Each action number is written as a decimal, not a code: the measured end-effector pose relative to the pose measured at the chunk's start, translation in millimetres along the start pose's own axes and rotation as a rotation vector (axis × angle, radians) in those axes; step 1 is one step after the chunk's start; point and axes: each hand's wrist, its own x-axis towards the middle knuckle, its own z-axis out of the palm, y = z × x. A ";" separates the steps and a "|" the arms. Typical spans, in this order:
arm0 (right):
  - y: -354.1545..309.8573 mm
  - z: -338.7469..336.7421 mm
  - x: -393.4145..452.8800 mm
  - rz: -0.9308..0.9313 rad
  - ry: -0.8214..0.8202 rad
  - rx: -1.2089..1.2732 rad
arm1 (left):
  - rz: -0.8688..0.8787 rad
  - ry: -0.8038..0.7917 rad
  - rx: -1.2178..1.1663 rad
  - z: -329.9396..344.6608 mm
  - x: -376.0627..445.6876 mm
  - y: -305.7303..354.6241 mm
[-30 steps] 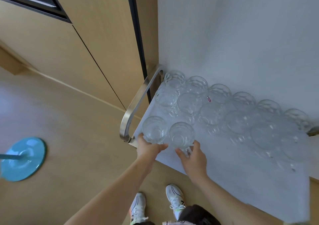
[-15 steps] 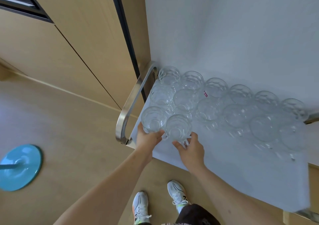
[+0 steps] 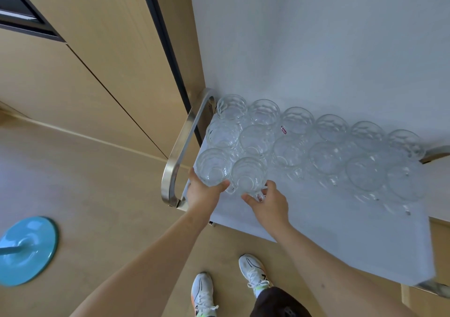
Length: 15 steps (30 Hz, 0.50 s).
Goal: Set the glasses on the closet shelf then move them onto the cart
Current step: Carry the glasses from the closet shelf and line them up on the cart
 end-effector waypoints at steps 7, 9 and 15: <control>-17.5 -16.3 -16.6 -0.026 0.033 -0.055 | 0.322 0.042 0.499 -13.2 -6.7 30.2; -26.5 -26.0 -23.4 -0.038 0.056 -0.038 | 0.400 0.042 0.537 -16.2 -11.4 42.5; -55.1 -62.5 -45.1 -0.122 0.181 -0.079 | 0.626 -0.006 0.662 -25.6 -30.8 79.4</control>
